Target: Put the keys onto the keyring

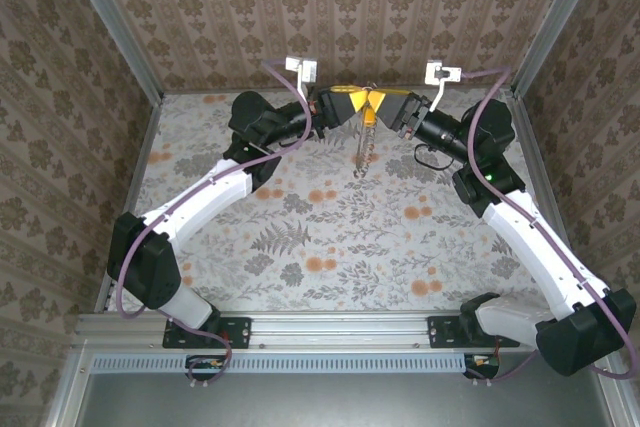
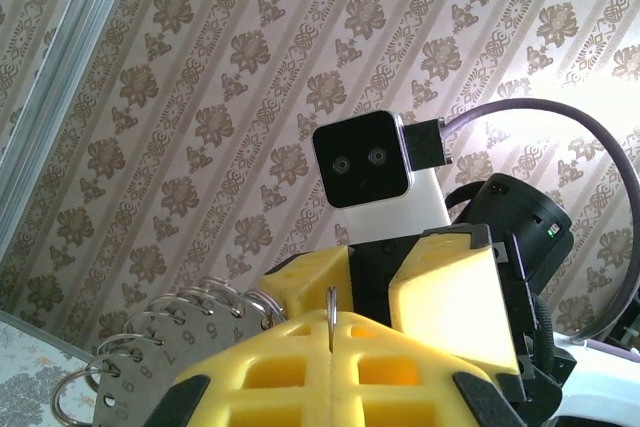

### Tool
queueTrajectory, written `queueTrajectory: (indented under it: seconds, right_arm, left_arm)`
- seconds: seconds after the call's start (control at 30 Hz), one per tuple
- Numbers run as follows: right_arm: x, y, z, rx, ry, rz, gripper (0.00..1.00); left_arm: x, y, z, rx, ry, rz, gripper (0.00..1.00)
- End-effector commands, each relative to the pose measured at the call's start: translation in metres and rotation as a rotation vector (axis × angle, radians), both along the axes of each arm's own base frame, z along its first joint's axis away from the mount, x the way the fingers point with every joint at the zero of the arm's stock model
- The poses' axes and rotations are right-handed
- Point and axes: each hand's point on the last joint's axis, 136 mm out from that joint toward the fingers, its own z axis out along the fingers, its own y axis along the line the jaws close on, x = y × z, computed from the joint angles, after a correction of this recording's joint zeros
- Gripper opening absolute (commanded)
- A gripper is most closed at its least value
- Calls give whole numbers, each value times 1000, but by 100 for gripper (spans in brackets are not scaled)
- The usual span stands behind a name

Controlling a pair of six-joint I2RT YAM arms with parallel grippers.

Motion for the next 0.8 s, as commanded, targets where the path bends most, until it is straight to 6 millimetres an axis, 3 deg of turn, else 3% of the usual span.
queueTrajectory:
  seconds: [0.0, 0.4, 0.53, 0.67, 0.7, 0.77]
  right_arm:
    - [-3, -2, 10, -6, -32, -16, 34]
    - [-3, 3, 18, -5, -52, 16, 16]
    - [-3, 5, 21, -11, -57, 28, 0]
    - [-5, 5, 20, -57, -69, 32, 0]
    - [-5, 4, 19, -75, -72, 29, 0]
    - [-6, 1, 18, -111, -75, 35, 0]
  left_arm:
    - [-9, 5, 16, -48, -43, -10, 0]
    - [-10, 3, 14, -42, -40, -21, 0]
    - [-11, 1, 13, -38, -42, -27, 0]
    - [-12, 1, 13, -16, -44, -28, 0]
    - [-10, 1, 11, -3, -42, -24, 1]
    - [-8, 7, 9, 18, -50, -7, 18]
